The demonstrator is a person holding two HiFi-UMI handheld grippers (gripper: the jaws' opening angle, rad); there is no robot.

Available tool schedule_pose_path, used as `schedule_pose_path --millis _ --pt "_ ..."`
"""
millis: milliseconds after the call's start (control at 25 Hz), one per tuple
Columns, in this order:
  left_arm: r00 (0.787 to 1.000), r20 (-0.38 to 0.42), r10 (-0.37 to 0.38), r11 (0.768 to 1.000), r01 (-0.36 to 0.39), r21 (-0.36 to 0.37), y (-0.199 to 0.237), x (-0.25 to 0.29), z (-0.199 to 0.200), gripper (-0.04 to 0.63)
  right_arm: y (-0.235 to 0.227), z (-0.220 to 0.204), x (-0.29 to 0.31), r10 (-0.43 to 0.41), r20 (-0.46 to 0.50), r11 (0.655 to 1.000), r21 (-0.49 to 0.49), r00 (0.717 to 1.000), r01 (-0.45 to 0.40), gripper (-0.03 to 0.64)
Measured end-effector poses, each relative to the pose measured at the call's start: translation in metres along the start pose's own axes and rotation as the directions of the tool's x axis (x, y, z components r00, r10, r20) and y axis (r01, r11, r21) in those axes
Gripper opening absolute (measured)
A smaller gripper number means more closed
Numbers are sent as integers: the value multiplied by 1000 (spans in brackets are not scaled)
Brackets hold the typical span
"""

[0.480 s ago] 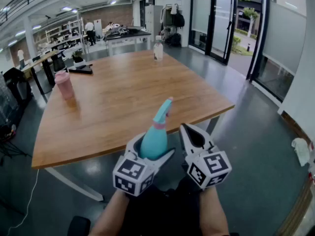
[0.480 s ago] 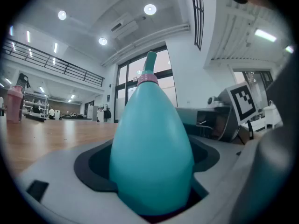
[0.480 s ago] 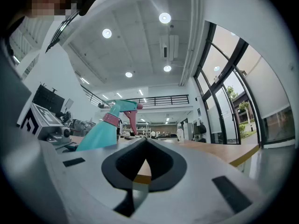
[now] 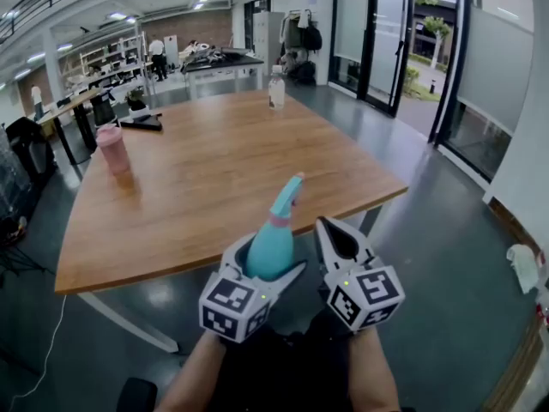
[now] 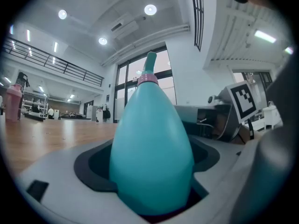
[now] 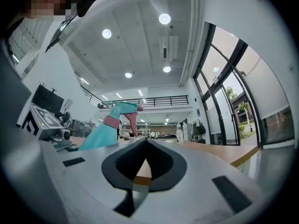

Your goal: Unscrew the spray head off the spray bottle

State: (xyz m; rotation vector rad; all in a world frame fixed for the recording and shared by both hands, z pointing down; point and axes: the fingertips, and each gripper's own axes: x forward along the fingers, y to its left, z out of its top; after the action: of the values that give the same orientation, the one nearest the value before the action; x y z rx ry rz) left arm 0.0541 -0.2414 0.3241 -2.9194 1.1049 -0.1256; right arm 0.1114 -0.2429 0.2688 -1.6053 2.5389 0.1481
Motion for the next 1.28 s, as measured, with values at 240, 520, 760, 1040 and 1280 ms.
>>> schedule_pose_path --millis 240,520,760,1040,1280 --pt "1000 -1 -2 1000 2 -4 3 -1 -2 439 8 5 1 32 13 999 -18 999 -31 9" --pt "1000 2 -5 1000 5 -8 5 1 -4 439 37 24 -4 169 67 985 14 983 -171 9" --pt "1000 5 2 1000 -2 20 4 1 -8 439 65 42 -12 283 116 954 69 952 -292 126" --pt "999 37 -15 998 12 60 0 4 -10 439 67 28 2 292 59 941 162 954 -298 161" --pt "997 52 -63 988 55 143 -17 5 -12 439 72 25 -5 329 34 931 156 944 -330 144"
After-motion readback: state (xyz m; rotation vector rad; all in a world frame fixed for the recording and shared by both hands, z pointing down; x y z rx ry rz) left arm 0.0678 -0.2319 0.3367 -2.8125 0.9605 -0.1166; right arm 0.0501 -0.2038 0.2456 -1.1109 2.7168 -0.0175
